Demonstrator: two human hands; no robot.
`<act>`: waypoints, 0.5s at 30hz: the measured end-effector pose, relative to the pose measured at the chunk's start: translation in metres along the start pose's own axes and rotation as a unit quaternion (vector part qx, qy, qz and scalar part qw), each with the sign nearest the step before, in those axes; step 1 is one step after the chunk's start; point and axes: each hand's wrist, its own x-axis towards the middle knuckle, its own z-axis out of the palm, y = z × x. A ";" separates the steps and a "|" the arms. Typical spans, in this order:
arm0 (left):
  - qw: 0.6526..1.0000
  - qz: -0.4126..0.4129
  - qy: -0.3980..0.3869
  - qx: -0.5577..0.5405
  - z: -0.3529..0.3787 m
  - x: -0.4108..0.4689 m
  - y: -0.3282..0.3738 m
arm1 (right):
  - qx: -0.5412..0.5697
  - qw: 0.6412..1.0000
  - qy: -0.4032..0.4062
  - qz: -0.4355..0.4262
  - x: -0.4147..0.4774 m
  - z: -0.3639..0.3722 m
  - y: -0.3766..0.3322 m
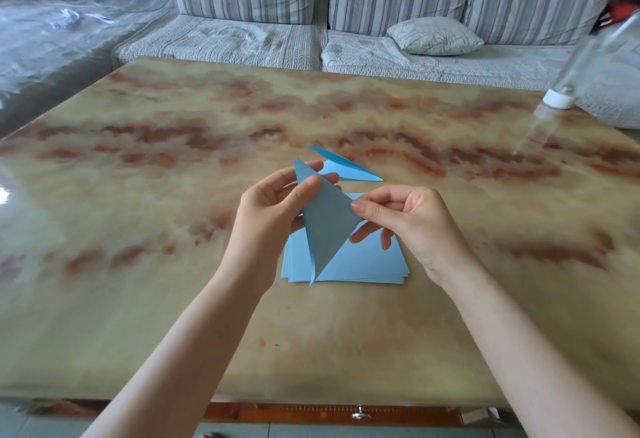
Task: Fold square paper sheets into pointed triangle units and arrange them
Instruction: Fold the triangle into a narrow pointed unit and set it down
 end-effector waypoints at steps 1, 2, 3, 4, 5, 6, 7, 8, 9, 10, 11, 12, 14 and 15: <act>1.000 0.003 0.001 0.001 0.000 0.000 0.000 | -0.004 1.000 0.002 -0.001 0.000 -0.001 0.000; 1.000 0.005 0.002 0.002 -0.001 0.000 0.000 | -0.008 1.000 0.003 -0.001 0.000 -0.001 0.000; 1.000 0.008 0.003 0.004 -0.001 0.000 0.001 | -0.011 1.000 0.004 -0.002 0.000 -0.001 0.001; 1.000 0.011 0.005 0.007 -0.001 -0.001 0.000 | -0.013 1.000 0.006 -0.003 0.000 -0.001 0.001; 1.000 0.014 0.005 0.009 0.000 -0.001 0.000 | -0.014 1.000 0.007 -0.003 0.000 -0.001 0.001; 1.000 0.016 0.005 0.011 0.000 -0.001 0.000 | -0.014 1.000 0.009 -0.004 0.000 -0.001 0.001; 1.000 0.017 0.006 0.013 0.000 -0.001 0.000 | -0.015 1.000 0.010 -0.005 0.000 -0.001 0.001; 1.000 0.018 0.006 0.015 -0.001 -0.001 0.000 | -0.015 1.000 0.010 -0.005 0.000 -0.001 0.001; 1.000 0.018 0.006 0.018 -0.001 -0.001 0.000 | -0.015 1.000 0.010 -0.005 0.000 -0.001 0.001; 1.000 0.018 0.007 0.019 -0.001 -0.001 0.000 | -0.015 1.000 0.010 -0.006 0.000 0.000 0.001; 1.000 0.018 0.008 0.019 -0.001 -0.001 0.000 | -0.014 1.000 0.010 -0.006 0.000 0.000 0.001; 1.000 0.019 0.010 0.019 -0.001 0.000 0.000 | -0.014 1.000 0.011 -0.006 0.000 0.000 0.001; 1.000 0.018 0.012 0.016 -0.001 -0.001 0.000 | -0.012 1.000 0.011 -0.007 0.001 0.000 0.001; 1.000 0.017 0.013 0.015 -0.001 -0.001 0.001 | -0.011 1.000 0.011 -0.007 0.001 0.001 0.001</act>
